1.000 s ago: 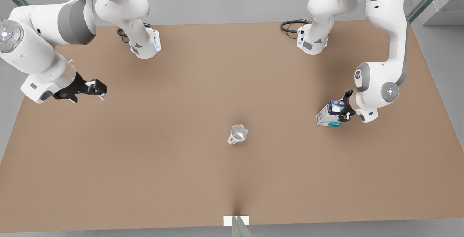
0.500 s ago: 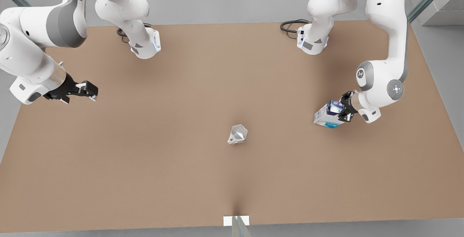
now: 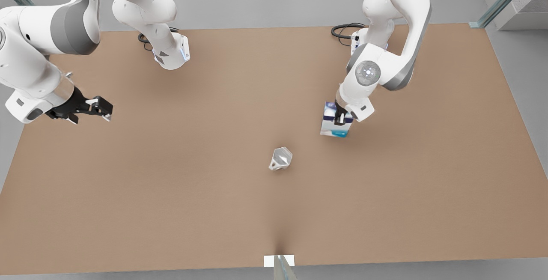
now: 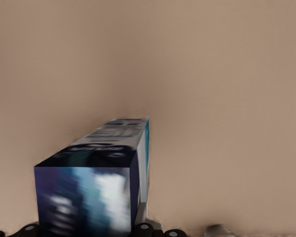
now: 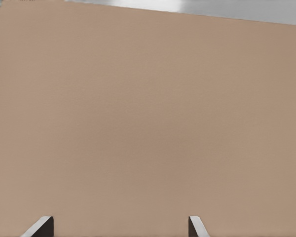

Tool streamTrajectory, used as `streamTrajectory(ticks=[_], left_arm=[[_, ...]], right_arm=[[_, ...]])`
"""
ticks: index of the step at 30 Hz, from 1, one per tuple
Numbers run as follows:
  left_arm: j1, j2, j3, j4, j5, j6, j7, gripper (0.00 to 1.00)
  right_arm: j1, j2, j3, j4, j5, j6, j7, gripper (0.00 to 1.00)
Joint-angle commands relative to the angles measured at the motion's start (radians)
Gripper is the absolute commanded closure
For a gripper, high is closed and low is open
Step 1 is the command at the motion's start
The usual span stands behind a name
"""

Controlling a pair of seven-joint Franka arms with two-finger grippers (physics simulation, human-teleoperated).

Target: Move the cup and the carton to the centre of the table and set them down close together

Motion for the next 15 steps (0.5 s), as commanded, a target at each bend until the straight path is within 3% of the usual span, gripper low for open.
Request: streamTrajectory(ticks=[1,8,15], left_arm=[[-0.009,0.006,-0.015,0.010,-0.015,-0.004,-0.022,0.40],[-0.062,0.125,-0.129,0.076,0.030,0.005,-0.070,0.40],[-0.159,0.205,-0.132,0.105,0.073,0.060,-0.130,0.40]], right_arm=[[0.003,0.000,0.000,0.000,0.002,0.000,0.000,0.00],[0.003,0.002,-0.001,0.000,0.000,0.000,0.002,0.00],[0.004,0.000,-0.001,0.000,-0.001,0.000,0.002,0.00]])
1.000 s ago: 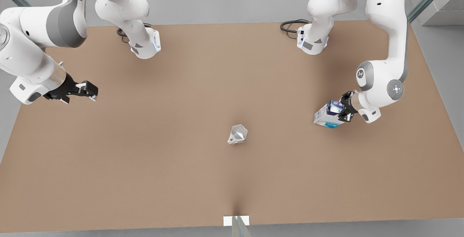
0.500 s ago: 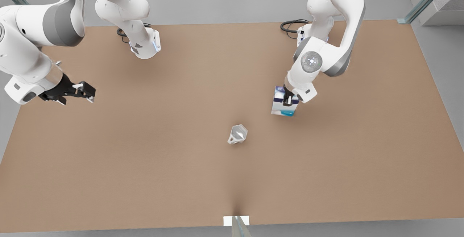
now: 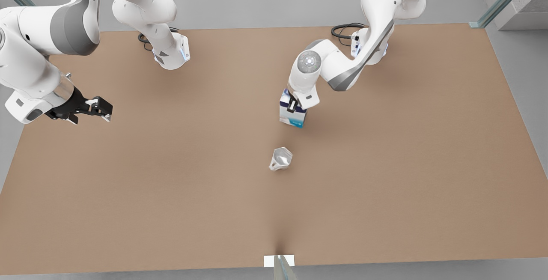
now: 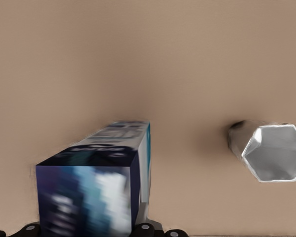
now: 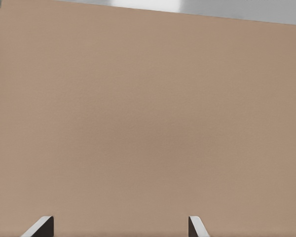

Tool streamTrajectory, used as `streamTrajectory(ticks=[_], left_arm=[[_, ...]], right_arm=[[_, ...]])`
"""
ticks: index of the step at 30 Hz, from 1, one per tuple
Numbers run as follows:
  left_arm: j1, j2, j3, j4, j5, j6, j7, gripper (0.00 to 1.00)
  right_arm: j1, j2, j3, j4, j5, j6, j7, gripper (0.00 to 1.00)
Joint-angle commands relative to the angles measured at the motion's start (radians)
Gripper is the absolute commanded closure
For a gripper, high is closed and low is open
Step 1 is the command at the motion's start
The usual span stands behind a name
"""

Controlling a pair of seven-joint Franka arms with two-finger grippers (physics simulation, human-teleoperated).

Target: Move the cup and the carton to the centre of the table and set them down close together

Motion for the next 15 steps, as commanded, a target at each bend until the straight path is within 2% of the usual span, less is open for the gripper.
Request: streamTrajectory(ticks=[1,10,11,13,15], left_arm=[[-0.001,0.007,0.000,0.003,-0.009,0.003,0.001,0.40],[-0.001,0.055,0.002,0.003,0.013,0.040,0.000,0.37],[-0.001,0.056,0.002,0.003,0.013,0.040,0.000,0.31],[-0.002,0.061,0.002,0.003,0.014,0.040,0.001,0.00],[-0.001,0.062,0.002,0.003,0.014,0.040,0.001,0.00]], right_arm=[[0.000,0.000,-0.001,0.001,0.000,0.000,0.000,0.00],[-0.004,0.006,-0.001,0.044,0.002,0.000,-0.002,0.00],[-0.004,0.006,-0.001,0.044,0.002,0.000,-0.002,0.00],[-0.006,0.006,-0.001,0.044,0.002,0.000,-0.002,0.00],[-0.004,0.006,-0.003,0.044,0.002,0.000,-0.002,0.00]])
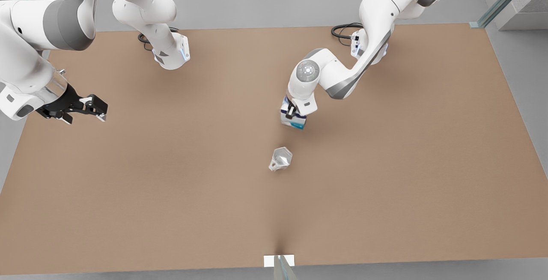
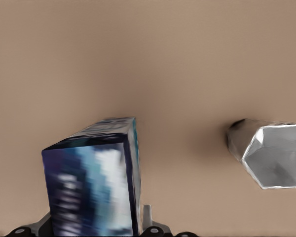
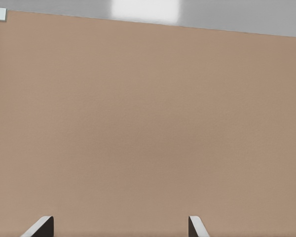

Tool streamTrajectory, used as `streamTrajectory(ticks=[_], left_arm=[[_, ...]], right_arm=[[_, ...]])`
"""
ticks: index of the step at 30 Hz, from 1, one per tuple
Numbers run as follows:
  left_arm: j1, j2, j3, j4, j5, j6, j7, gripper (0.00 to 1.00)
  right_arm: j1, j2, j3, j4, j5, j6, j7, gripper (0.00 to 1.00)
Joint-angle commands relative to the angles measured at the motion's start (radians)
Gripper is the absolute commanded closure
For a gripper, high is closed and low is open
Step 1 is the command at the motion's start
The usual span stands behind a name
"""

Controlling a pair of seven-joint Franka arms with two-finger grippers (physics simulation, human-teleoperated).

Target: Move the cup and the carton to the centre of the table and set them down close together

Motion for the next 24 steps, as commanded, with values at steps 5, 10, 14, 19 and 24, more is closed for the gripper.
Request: streamTrajectory(ticks=[5,10,14,19,24], left_arm=[[0.000,0.000,0.001,0.000,-0.027,0.000,-0.001,0.00],[0.000,-0.003,0.003,0.002,-0.027,-0.009,-0.003,0.00],[0.000,-0.006,0.005,0.028,-0.027,-0.037,-0.003,0.00],[0.000,-0.006,0.008,0.031,-0.027,-0.086,-0.003,0.00],[-0.002,-0.008,0.020,0.031,-0.028,-0.101,-0.003,0.00]], right_arm=[[0.000,0.001,0.000,0.000,0.000,0.000,0.001,0.00],[0.002,0.006,0.000,0.000,0.002,0.000,0.001,0.00],[0.005,0.012,0.000,0.000,0.002,0.000,0.002,0.00],[0.008,0.014,0.000,0.000,0.003,0.000,0.002,0.00],[0.009,0.012,0.002,0.002,0.003,0.000,0.002,0.00]])
